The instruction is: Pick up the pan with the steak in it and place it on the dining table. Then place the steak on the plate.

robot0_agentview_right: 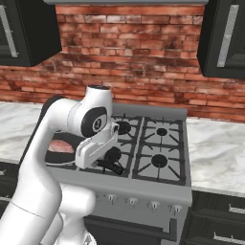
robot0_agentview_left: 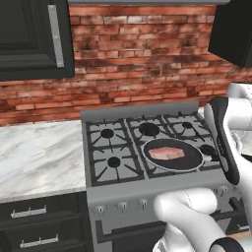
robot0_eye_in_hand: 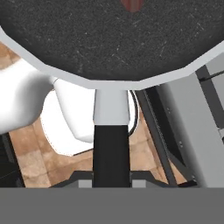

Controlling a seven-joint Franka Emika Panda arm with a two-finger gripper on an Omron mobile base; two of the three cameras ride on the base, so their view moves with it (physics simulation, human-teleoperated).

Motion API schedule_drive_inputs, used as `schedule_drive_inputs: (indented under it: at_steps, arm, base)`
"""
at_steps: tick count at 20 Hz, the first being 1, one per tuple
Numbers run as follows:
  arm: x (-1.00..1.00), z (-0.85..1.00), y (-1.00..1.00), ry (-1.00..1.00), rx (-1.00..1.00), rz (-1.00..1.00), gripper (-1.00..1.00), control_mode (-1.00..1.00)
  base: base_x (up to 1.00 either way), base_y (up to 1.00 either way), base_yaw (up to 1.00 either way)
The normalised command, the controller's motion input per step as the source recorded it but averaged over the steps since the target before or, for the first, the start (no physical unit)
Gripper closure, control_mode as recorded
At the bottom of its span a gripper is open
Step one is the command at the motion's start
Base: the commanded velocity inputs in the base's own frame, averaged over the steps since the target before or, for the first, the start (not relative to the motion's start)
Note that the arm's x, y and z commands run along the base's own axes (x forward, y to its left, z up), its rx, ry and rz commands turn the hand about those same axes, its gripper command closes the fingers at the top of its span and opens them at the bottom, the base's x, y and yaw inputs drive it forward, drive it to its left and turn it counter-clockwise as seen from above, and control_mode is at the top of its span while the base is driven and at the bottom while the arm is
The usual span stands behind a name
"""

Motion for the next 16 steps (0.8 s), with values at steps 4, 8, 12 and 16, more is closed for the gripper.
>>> schedule_drive_inputs:
  at_steps: [4, 8, 12, 16]
  arm:
    - [-0.27, 0.46, 0.00, -0.07, 0.04, 0.03, 1.00, -1.00]
    - [-0.46, 0.50, -0.04, -0.18, 0.06, 0.06, 1.00, -1.00]
    - [-0.16, 0.13, -0.04, -0.11, 0.03, 0.00, 1.00, 1.00]
    - [0.00, 0.00, 0.00, 0.00, 0.00, 0.00, 1.00, 1.00]
  base:
    - [0.00, 0.00, 0.00]
    - [0.00, 0.00, 0.00]
    - [0.00, 0.00, 0.00]
    - [-0.62, 0.00, 0.11]
